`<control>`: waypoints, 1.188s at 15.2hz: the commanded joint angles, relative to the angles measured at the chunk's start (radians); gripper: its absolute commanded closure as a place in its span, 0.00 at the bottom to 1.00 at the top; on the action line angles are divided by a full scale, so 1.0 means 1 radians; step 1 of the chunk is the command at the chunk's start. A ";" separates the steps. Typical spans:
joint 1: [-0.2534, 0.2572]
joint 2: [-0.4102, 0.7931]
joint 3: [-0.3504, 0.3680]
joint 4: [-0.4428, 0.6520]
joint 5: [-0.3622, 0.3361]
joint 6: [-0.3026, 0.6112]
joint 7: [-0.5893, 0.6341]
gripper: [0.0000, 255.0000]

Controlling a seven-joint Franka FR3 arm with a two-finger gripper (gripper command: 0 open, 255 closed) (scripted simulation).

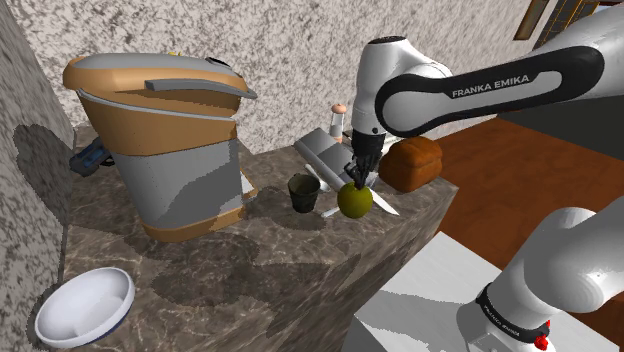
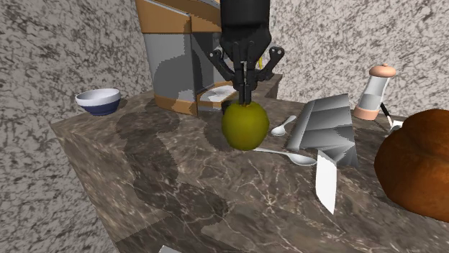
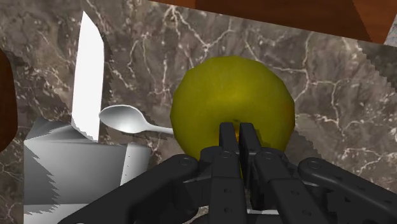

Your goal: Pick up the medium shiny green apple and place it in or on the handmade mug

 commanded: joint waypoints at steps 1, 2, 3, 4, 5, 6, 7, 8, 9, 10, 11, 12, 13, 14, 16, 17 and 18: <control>-0.001 -0.007 -0.003 0.022 0.000 -0.029 -0.003 1.00; -0.001 -0.010 -0.005 0.033 0.000 -0.043 -0.004 1.00; -0.001 -0.013 -0.006 0.044 0.000 -0.057 -0.005 1.00; -0.001 -0.016 -0.007 0.055 0.000 -0.071 -0.006 1.00; -0.001 -0.019 -0.008 0.066 0.000 -0.085 -0.007 1.00; -0.001 -0.022 -0.009 0.078 0.000 -0.099 -0.008 1.00; -0.002 -0.024 -0.010 0.089 0.000 -0.113 -0.009 1.00; -0.002 -0.026 -0.011 0.101 0.000 -0.126 -0.010 1.00; -0.002 -0.027 -0.012 0.113 0.000 -0.140 -0.011 1.00; -0.002 -0.029 -0.013 0.125 -0.001 -0.154 -0.011 1.00; -0.003 -0.030 -0.014 0.137 -0.001 -0.167 -0.012 1.00; -0.003 -0.031 -0.015 0.150 -0.001 -0.181 -0.013 1.00; -0.003 -0.032 -0.016 0.163 -0.001 -0.194 -0.013 1.00; -0.004 -0.033 -0.017 0.176 -0.002 -0.208 -0.014 1.00; -0.004 -0.033 -0.019 0.202 -0.003 -0.235 -0.015 1.00; -0.005 -0.033 -0.019 0.216 -0.003 -0.248 -0.015 1.00; -0.005 -0.033 -0.020 0.229 -0.004 -0.262 -0.016 1.00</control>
